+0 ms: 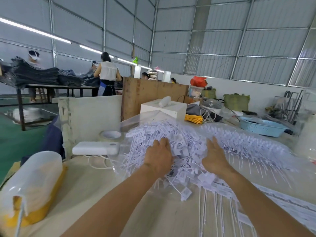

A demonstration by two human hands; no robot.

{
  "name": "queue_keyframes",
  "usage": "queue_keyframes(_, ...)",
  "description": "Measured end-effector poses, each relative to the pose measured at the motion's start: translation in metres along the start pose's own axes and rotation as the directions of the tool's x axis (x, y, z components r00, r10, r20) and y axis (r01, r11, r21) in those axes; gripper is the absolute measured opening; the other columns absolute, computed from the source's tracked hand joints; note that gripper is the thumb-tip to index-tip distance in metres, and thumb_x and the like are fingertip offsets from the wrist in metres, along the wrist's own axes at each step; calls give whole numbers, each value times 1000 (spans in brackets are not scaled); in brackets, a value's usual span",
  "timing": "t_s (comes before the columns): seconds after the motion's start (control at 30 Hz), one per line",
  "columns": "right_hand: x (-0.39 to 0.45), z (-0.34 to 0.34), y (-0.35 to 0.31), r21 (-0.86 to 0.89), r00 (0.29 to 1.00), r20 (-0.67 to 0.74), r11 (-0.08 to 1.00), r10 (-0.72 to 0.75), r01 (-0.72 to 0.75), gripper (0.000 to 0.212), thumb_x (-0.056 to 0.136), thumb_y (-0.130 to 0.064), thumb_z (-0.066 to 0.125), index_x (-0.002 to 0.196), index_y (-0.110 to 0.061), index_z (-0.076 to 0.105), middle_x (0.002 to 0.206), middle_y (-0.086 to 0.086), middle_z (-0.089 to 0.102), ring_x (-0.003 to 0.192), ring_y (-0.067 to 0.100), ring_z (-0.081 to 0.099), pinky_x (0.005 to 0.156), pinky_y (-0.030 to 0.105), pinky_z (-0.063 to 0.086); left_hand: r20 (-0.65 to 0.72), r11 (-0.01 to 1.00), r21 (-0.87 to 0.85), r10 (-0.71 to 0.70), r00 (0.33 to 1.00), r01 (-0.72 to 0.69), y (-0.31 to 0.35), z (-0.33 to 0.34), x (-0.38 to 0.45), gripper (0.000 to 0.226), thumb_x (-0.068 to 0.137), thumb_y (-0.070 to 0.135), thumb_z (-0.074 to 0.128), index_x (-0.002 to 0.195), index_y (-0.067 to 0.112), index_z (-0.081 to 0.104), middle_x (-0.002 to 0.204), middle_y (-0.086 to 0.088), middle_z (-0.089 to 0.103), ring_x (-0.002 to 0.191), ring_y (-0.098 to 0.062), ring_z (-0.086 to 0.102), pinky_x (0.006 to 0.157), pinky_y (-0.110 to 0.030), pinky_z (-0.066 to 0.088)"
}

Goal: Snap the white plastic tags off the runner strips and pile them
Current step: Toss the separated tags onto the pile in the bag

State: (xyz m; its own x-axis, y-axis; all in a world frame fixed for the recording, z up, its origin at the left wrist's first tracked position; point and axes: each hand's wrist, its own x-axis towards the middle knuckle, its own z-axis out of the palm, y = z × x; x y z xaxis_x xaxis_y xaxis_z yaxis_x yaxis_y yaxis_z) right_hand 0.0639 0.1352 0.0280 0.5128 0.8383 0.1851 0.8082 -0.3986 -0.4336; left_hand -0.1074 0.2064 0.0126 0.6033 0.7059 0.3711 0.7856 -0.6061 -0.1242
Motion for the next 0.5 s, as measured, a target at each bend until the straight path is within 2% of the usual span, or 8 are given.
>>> queue_keyframes(0.1, -3, -2, 10, 96, 986, -166, 995, 22, -7, 87, 87, 1, 53, 151, -7, -6, 155, -1, -28, 147, 24, -6, 117, 34, 17, 11, 995, -38, -90, 996, 90, -5, -2, 8, 59, 99, 20, 40, 145, -3, 12, 140, -17, 26, 122, -31, 37, 87, -39, 46)
queue_keyframes(0.13, -5, -3, 12, 130, 975, -220, 991, 35, -7, 88, 87, 1, 54, 150, -6, -7, 154, -1, -29, 147, 26, -2, 114, 35, 25, 15, 989, -69, -132, 991, 133, -6, -2, 11, 60, 98, 15, 40, 145, -4, 10, 141, -18, 25, 124, -33, 35, 88, -39, 47)
queue_keyframes(0.2, -8, -5, 14, 155, 965, -254, 988, 63, -23, 88, 88, -3, 55, 150, -6, -8, 153, -1, -31, 145, 30, 11, 98, 31, 39, 4, 976, -116, -187, 982, 186, -2, -1, 16, 66, 96, 11, 42, 146, -6, 1, 142, -21, 22, 129, -36, 30, 92, -38, 46)
queue_keyframes(0.23, -10, -5, 14, 137, 968, -241, 990, 64, -32, 88, 89, -5, 56, 150, -6, -8, 153, 0, -31, 145, 30, 12, 94, 30, 40, -17, 975, -127, -184, 983, 181, 2, 1, 17, 69, 97, 14, 41, 145, -6, -4, 141, -23, 21, 129, -37, 29, 93, -37, 45)
queue_keyframes(0.33, -17, -3, 19, 66, 982, -186, 998, 34, -22, 86, 91, -11, 57, 151, -8, -5, 154, 4, -30, 147, 27, -2, 108, 31, 29, -77, 996, -57, -71, 995, 67, 14, 14, 20, 75, 99, 34, 34, 145, -2, -13, 138, -18, 27, 122, -33, 32, 97, -42, 37)
queue_keyframes(0.4, -24, 0, 25, 46, 992, -124, 999, 13, -8, 88, 91, -13, 59, 151, -10, -5, 154, 7, -29, 146, 29, -6, 114, 38, 22, -54, 995, -21, -98, 994, 97, 12, 20, 26, 77, 98, 40, 33, 147, 6, -16, 139, -13, 29, 125, -31, 31, 100, -47, 33)
queue_keyframes(0.5, -36, 3, 41, -75, 1000, 10, 997, 2, -1, 86, 91, -11, 57, 151, -15, -4, 154, 8, -28, 146, 31, -7, 115, 45, 23, 1, 986, 5, -165, 986, 165, 3, 17, 37, 77, 98, 46, 30, 147, 9, -15, 145, -10, 25, 133, -31, 25, 104, -51, 28)
